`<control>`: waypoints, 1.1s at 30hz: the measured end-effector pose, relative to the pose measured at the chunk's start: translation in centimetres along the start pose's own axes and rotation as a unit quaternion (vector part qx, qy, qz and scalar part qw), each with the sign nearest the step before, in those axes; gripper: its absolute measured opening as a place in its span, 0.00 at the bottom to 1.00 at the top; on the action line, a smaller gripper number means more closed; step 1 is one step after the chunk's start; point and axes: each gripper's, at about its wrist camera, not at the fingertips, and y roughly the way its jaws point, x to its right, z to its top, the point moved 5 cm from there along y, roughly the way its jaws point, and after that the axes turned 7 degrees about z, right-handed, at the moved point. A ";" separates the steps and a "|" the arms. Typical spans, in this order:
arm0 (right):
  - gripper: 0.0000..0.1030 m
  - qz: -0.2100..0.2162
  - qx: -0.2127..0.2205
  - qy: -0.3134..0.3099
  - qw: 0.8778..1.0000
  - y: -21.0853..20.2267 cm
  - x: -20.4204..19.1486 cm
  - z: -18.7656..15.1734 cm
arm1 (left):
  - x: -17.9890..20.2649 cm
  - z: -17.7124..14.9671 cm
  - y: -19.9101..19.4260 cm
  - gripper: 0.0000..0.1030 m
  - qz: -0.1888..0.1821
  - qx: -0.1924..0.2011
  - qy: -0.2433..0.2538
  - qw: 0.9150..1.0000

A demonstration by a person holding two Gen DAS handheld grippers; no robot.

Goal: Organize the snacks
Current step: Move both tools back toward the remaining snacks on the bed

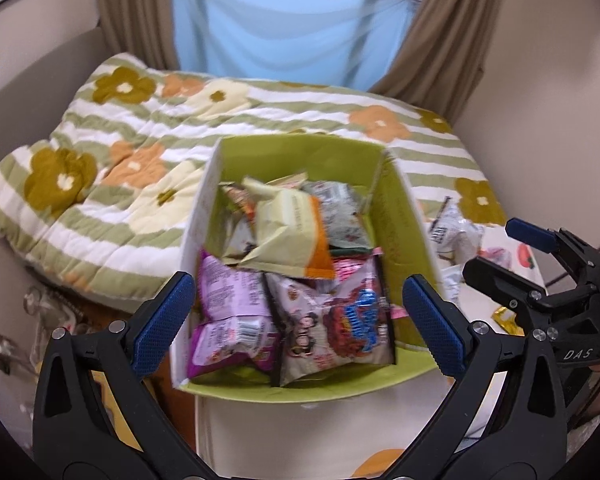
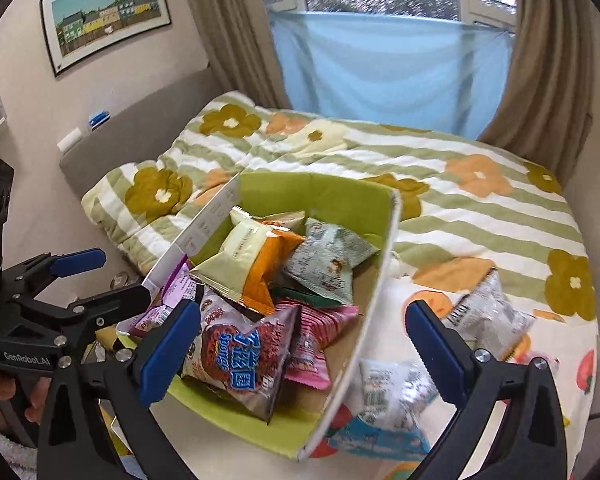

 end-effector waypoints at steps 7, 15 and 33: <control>0.99 -0.053 0.022 0.033 0.998 -4.1 1.7 -1.7 | 3.4 0.1 -0.9 0.99 -0.043 0.018 0.035 0.998; 0.99 -0.097 0.046 0.063 0.992 -9.0 5.2 -3.5 | 9.0 0.2 -2.1 1.00 -0.057 0.033 0.071 0.995; 0.99 -0.148 0.024 0.104 0.983 -18.7 19.8 -9.7 | 28.9 -0.1 1.3 1.00 -0.062 0.007 0.102 0.993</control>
